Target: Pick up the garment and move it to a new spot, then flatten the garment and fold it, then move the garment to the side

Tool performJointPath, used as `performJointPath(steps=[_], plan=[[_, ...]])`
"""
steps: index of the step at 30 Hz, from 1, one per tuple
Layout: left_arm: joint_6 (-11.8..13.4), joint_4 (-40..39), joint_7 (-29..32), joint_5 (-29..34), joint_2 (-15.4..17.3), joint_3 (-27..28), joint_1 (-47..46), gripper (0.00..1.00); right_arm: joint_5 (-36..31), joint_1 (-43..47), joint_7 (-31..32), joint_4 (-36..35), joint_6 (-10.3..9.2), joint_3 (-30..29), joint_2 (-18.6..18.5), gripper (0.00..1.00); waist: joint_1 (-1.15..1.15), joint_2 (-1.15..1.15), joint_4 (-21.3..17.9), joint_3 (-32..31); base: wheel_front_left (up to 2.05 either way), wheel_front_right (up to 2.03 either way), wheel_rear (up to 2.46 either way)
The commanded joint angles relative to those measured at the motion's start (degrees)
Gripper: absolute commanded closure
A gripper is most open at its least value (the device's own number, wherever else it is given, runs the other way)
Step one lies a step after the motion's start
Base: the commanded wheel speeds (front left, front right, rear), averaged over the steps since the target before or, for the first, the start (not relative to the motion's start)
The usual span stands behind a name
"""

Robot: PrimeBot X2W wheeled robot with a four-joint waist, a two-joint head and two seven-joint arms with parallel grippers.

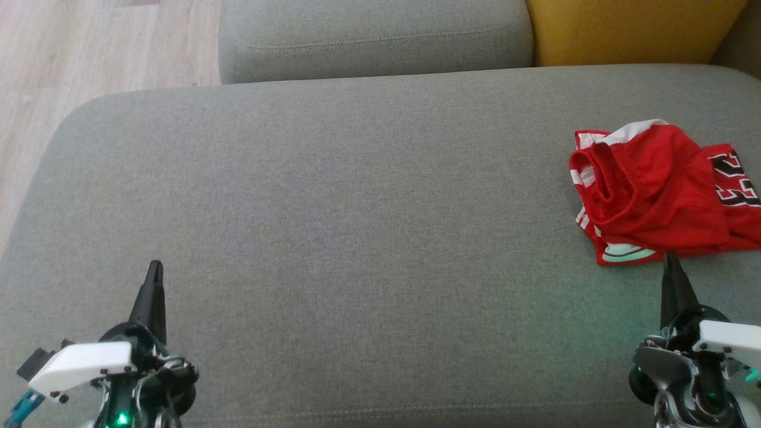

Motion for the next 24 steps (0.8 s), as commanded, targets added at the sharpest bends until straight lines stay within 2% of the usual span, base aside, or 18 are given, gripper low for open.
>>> performJointPath(steps=[1,24], plan=[[-0.41,-1.67,0.32,0.47,0.39,1.93,-3.41,1.0,-0.44,-3.0,0.43,-1.78,-0.04,1.07,-0.48,1.0,0.0,0.0,0.0,0.0,0.0,0.0,0.0],[-0.41,-1.66,0.39,0.55,0.33,2.02,-3.42,1.0,-0.57,-3.01,0.56,-1.78,-0.04,0.92,-0.37,1.0,0.0,0.0,0.0,0.0,0.0,0.0,0.0]])
